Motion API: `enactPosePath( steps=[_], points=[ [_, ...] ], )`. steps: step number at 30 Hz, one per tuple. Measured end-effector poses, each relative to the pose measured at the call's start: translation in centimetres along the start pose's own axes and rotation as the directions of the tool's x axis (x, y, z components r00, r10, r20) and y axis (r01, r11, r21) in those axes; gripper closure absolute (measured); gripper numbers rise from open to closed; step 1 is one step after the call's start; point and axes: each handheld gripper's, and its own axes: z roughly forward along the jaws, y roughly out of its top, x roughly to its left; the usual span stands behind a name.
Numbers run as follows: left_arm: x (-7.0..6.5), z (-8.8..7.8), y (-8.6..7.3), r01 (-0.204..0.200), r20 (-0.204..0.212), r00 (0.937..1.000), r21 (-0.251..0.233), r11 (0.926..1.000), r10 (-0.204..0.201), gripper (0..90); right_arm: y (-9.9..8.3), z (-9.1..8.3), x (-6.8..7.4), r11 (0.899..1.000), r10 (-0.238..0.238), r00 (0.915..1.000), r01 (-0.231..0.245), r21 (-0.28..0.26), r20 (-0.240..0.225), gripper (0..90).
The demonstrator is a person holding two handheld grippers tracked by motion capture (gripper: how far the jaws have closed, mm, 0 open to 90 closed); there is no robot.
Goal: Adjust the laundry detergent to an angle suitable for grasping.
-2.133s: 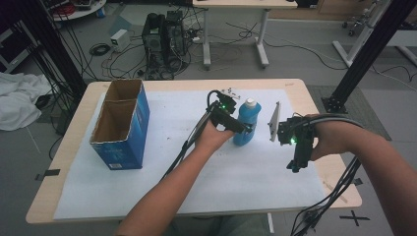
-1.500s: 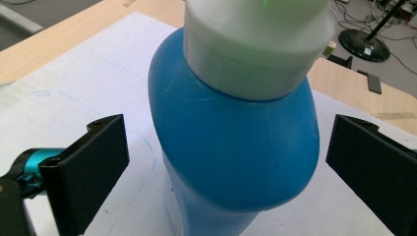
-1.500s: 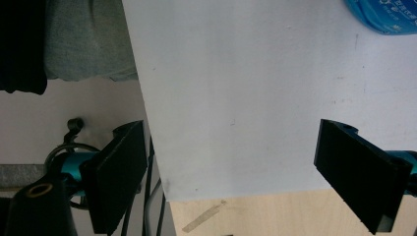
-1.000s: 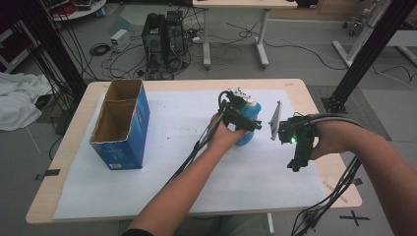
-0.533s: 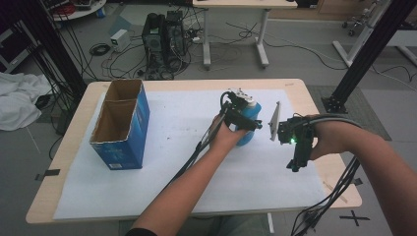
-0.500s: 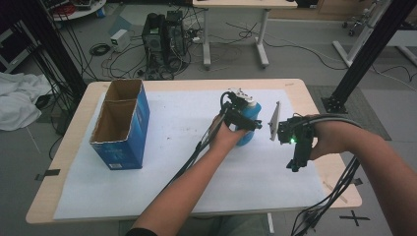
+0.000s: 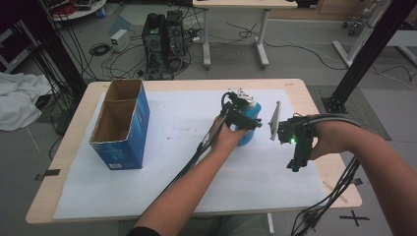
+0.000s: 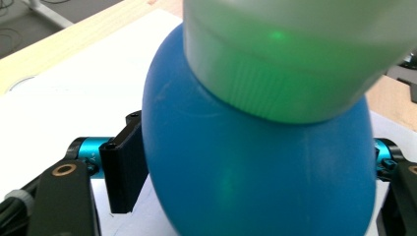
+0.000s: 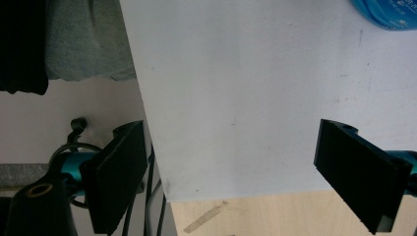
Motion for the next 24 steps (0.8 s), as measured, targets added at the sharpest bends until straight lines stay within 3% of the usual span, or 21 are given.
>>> enactPosePath(
  steps=[3, 9, 15, 16, 19, 20, 21, 24],
  points=[
    [-0.15, -0.04, 0.04, 0.008, -0.02, 0.9998, -0.031, 0.9995, -0.009, 25.6, 0.02, -0.05, 0.09, 1.0, 0.0, 1.0, 0.0, -0.002, 0.001, 12.0],
    [-0.09, -0.18, 0.07, -0.018, -0.038, 0.9991, -0.016, 0.9997, 0.017, 28.8, -0.12, -0.09, -0.31, 1.0, -0.023, 0.9997, 0.023, 0.002, 0.003, 12.0],
    [-0.37, 0.07, 0.05, -0.013, -0.034, 0.9993, -0.021, 0.9997, 0.012, 32.9, -0.02, -0.19, -0.12, 1.0, 0.002, 1.0, -0.002, -0.002, 0.0, 12.0],
    [-0.41, 0.09, 0.05, -0.026, -0.051, 0.9984, -0.021, 0.9994, 0.025, 34.6, -0.06, -0.18, -0.1, 1.0, 0.005, 1.0, -0.005, -0.004, 0.001, 12.0],
    [-0.43, 0.14, 0.01, -0.012, -0.049, 0.9987, -0.027, 0.9996, 0.011, 37.6, -0.18, -0.2, -0.25, 1.0, -0.015, 0.9999, 0.015, 0.003, 0.001, 12.0],
    [-0.36, 0.04, 0.02, -0.032, -0.055, 0.998, -0.01, 0.9994, 0.032, 37.6, -0.23, -0.18, -0.2, 1.0, -0.009, 1.0, 0.009, 0.003, 0.003, 12.0],
    [-0.49, 0.11, 0.01, -0.029, -0.052, 0.9982, -0.017, 0.9994, 0.028, 39.9, -0.27, -0.14, -0.09, 1.0, 0.008, 1.0, -0.008, -0.002, 0.0, 12.0],
    [-0.68, 0.14, 0.07, -0.054, -0.074, 0.9958, -0.011, 0.9985, 0.053, 42.0, -0.41, -0.16, -0.2, 1.0, -0.012, 0.9999, 0.012, 0.002, 0.003, 12.0]
  ],
)
